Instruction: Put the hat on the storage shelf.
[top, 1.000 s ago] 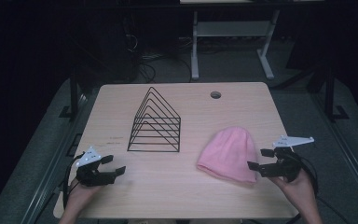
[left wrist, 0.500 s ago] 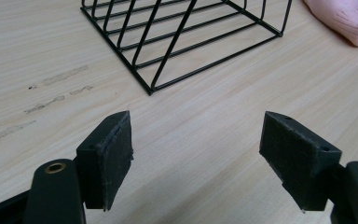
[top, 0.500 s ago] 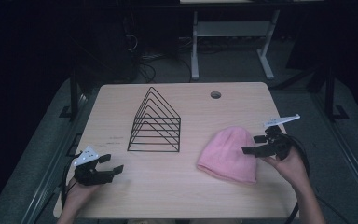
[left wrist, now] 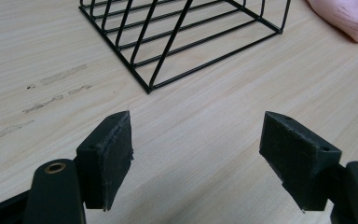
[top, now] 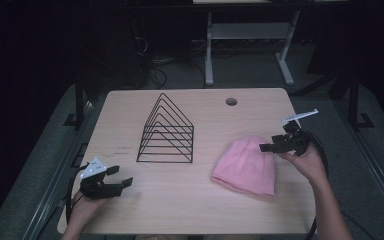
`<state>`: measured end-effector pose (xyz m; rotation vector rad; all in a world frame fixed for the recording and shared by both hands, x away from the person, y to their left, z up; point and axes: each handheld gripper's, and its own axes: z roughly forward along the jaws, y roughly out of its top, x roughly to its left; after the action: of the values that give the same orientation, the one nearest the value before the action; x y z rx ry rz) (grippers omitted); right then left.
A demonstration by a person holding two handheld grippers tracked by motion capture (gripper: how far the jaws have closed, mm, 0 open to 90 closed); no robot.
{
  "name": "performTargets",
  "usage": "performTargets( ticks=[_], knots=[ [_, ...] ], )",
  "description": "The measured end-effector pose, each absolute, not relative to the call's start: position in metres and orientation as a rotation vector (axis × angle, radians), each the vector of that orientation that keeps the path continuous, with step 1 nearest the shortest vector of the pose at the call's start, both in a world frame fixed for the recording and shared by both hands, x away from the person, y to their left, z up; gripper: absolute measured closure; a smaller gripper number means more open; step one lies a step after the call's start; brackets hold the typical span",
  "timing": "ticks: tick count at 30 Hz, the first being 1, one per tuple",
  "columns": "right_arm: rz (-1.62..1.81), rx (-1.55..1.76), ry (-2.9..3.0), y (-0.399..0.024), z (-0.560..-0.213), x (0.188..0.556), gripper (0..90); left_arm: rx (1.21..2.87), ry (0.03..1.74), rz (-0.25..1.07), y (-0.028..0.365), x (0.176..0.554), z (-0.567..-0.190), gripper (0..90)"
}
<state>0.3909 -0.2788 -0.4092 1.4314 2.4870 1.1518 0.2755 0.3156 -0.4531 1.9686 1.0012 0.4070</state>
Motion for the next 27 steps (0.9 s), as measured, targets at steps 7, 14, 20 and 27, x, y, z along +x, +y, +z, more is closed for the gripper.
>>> performTargets(
  ticks=[7, 14, 20, 27],
  knots=[
    [1.123, 1.501, 2.508, -0.28, -0.422, 0.413, 22.1, 1.964, 1.009, 0.41, 0.317, 0.276, -0.453, 24.9],
    [1.108, 1.519, 2.542, -0.277, -0.429, 0.429, 27.8, 1.966, 1.015, 0.401, 0.317, 0.278, -0.455, 24.9],
    [1.086, 1.557, 2.558, -0.272, -0.436, 0.435, 29.3, 1.969, 1.012, 0.406, 0.317, 0.278, -0.455, 24.9],
    [1.051, 1.622, 2.577, -0.273, -0.447, 0.439, 38.3, 1.961, 1.024, 0.411, 0.321, 0.278, -0.454, 24.7]
  ],
)
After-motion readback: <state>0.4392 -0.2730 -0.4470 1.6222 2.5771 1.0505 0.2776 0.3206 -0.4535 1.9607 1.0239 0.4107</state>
